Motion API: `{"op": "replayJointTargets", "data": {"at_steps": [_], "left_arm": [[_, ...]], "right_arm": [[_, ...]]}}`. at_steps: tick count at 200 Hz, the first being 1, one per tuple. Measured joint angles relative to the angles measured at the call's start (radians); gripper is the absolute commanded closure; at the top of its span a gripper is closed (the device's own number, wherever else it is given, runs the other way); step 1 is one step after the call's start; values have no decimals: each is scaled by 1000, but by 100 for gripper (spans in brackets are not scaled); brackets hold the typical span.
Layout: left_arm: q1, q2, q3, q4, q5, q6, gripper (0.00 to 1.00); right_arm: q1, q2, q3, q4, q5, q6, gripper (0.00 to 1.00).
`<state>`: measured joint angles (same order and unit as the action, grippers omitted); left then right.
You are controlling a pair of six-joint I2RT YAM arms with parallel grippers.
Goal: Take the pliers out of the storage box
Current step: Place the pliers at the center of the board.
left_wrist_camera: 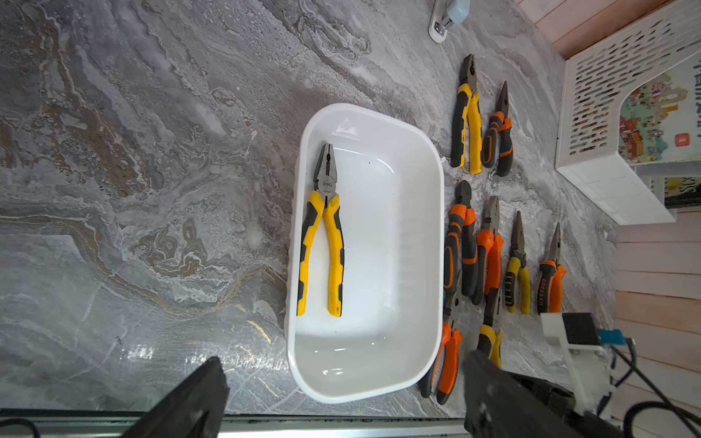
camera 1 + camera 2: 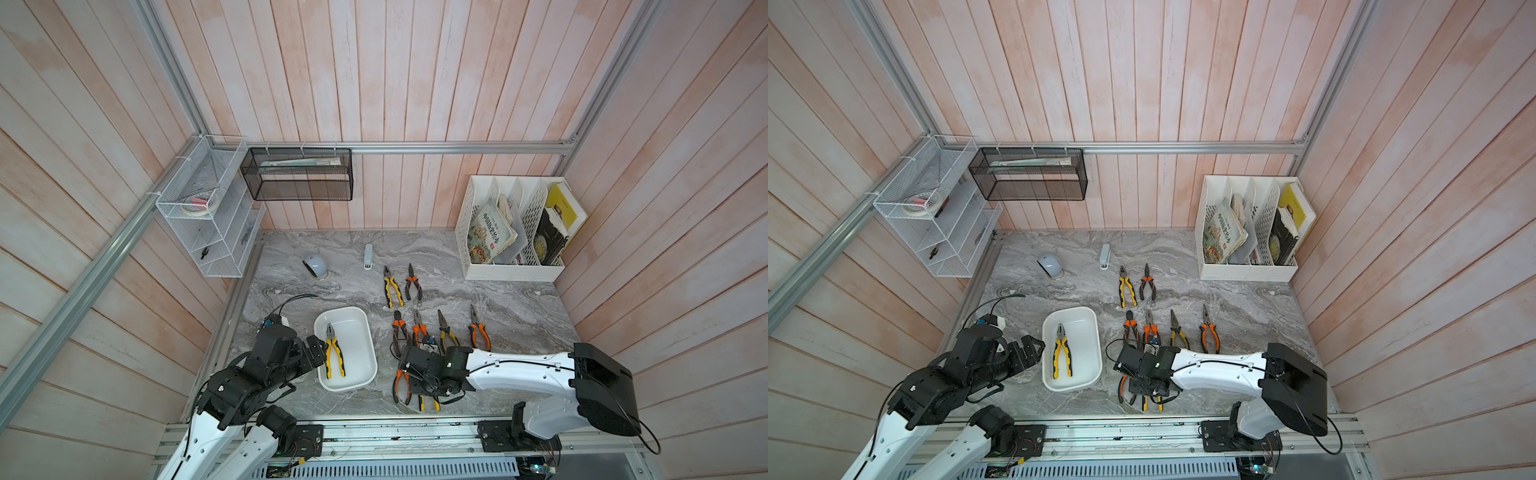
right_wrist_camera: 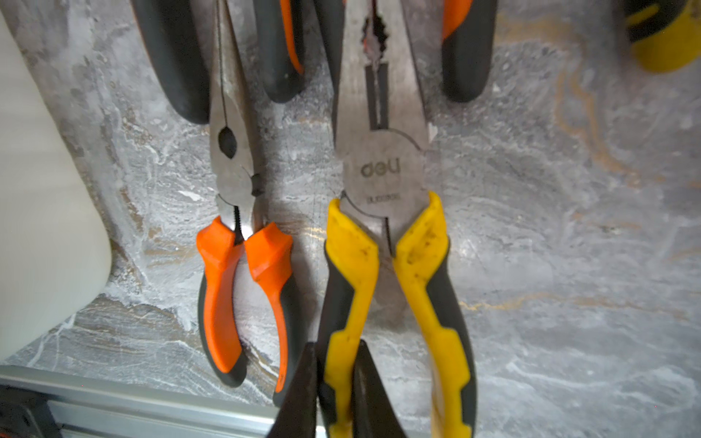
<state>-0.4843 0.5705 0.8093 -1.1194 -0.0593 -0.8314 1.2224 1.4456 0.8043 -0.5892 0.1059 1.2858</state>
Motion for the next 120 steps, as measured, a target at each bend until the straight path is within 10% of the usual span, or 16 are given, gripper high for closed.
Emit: {"op": "replayJointTargets", "data": {"at_steps": [78,120], "left_arm": [[0,-6,-3,-3,0,0,0],[0,-13,-3,-10,0,0,0]], "right_arm": [[-10,39,-6,3,-18,-7,98],[-18,54,-6,1,-20,-13,69]]}}
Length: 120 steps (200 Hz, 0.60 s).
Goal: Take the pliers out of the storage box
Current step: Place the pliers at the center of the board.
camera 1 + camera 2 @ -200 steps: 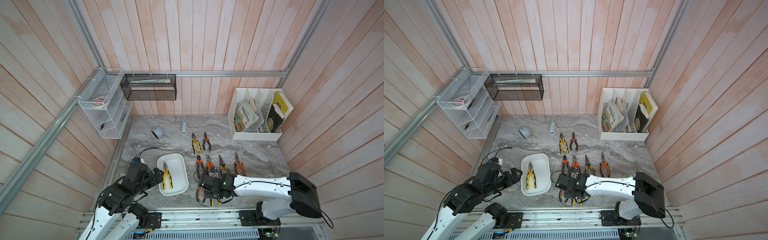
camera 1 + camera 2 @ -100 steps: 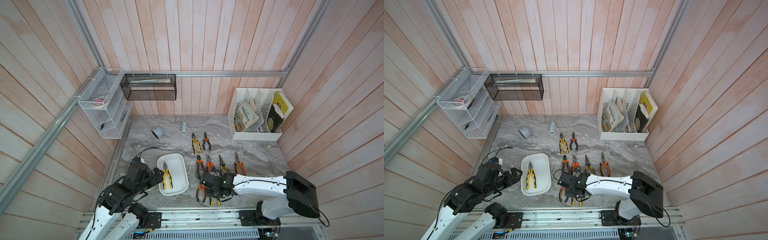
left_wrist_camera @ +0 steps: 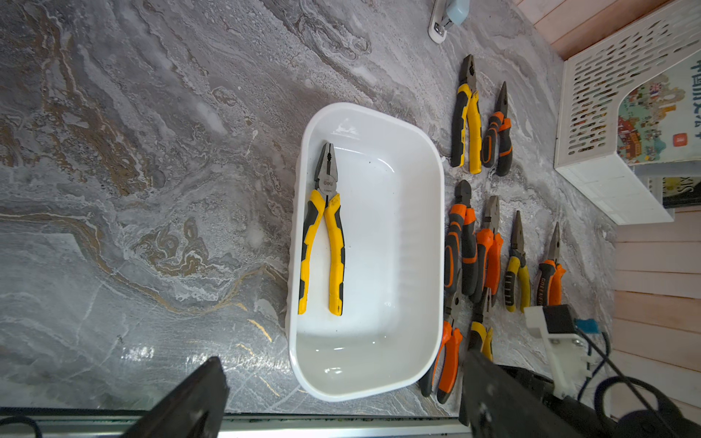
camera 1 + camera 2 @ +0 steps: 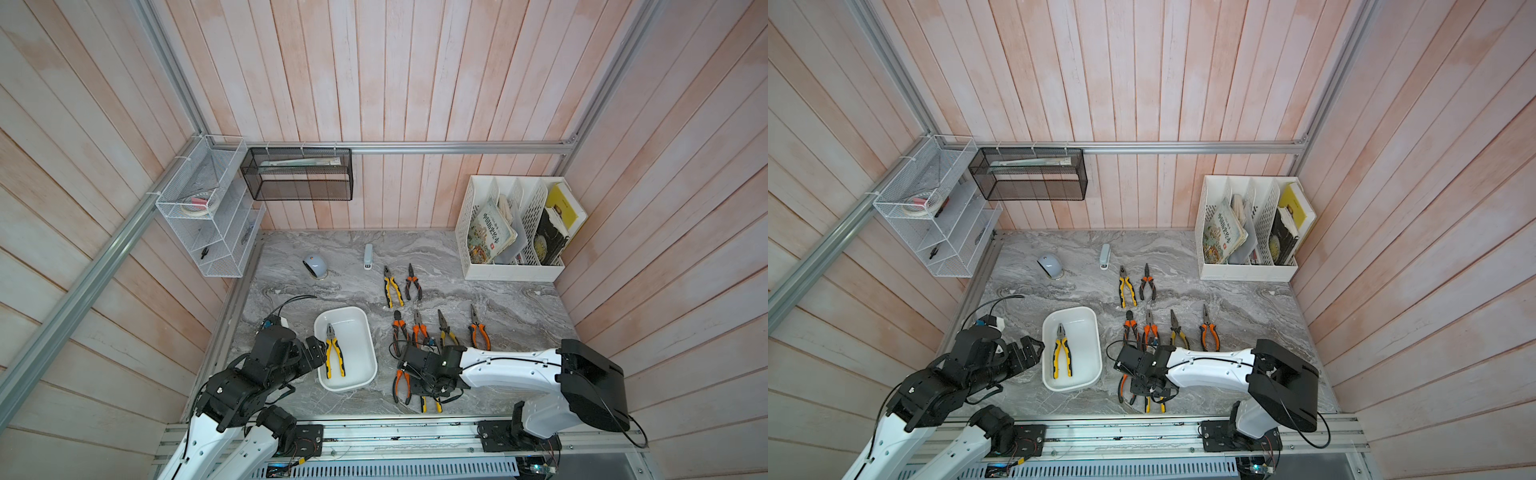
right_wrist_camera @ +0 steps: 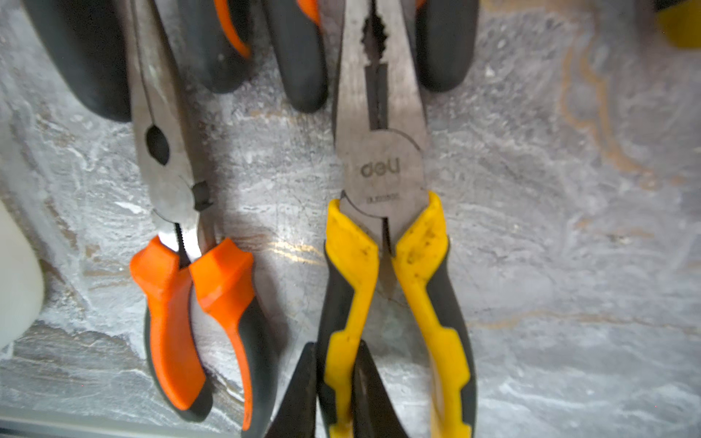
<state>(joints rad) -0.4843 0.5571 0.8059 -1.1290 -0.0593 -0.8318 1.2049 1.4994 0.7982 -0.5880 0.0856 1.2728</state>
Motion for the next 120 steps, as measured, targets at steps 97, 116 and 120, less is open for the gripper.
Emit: {"op": "replayJointTargets", "data": {"at_steps": [97,116,120], "left_arm": [[0,-6,0,-9,0,-1,0],[0,-6,0,-9,0,-2,0],[0,-6,0,-9,0,-2,0]], "right_arm": [[-2,-71,119,-124,71,-23,38],[-2,-108,126,-154,85,-27,34],[-2,-114,125,-162,86,-30,32]]}}
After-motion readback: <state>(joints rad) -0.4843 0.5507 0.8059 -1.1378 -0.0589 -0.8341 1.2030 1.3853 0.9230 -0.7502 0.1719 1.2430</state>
